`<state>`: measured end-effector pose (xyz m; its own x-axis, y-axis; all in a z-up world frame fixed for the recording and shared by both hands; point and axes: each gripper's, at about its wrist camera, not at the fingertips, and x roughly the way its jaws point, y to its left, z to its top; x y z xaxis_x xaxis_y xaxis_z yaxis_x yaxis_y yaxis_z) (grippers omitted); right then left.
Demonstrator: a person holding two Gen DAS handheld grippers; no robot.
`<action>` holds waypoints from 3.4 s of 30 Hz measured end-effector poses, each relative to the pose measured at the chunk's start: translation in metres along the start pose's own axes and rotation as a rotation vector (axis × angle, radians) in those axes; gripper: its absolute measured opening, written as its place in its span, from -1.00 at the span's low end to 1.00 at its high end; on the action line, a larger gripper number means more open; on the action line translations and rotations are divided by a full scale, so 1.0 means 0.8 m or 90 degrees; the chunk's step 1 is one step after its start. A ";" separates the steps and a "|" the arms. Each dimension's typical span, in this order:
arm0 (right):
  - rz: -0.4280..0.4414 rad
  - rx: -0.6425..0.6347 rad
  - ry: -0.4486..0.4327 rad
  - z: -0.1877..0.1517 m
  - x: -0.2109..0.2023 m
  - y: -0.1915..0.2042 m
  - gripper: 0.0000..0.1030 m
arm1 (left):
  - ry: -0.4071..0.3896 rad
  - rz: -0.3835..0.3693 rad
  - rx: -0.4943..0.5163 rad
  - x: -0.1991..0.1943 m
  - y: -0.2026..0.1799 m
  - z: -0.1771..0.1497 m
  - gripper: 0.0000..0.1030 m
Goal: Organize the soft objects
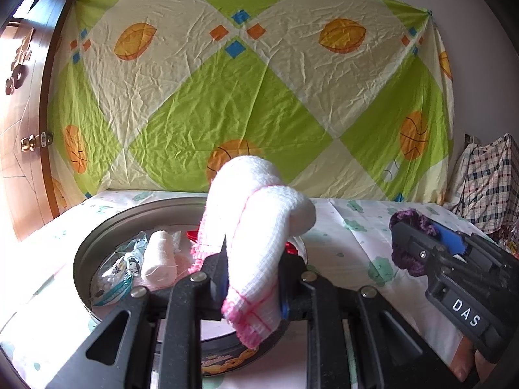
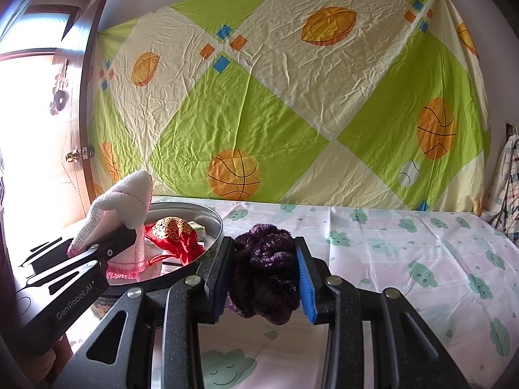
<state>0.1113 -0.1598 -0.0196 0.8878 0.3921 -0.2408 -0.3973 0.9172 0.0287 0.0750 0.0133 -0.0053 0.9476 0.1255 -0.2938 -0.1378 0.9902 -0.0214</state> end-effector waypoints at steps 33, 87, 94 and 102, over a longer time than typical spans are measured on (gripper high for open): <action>0.038 -0.021 0.013 0.002 0.020 0.039 -0.24 | -0.001 0.027 -0.014 -0.004 0.043 0.003 -0.60; 0.130 -0.064 0.117 0.061 0.124 0.124 0.55 | 0.158 0.083 -0.001 0.053 0.126 0.038 0.92; 0.135 -0.038 0.085 0.065 0.094 0.112 0.60 | 0.147 0.098 -0.012 0.037 0.131 0.041 0.99; 0.127 -0.024 0.073 0.069 0.080 0.104 0.61 | 0.149 0.093 -0.026 0.025 0.130 0.042 0.99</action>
<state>0.1481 -0.0540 0.0208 0.7593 0.5530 -0.3431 -0.5729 0.8180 0.0508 0.0897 0.1212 0.0189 0.8252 0.2451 -0.5090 -0.2841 0.9588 0.0011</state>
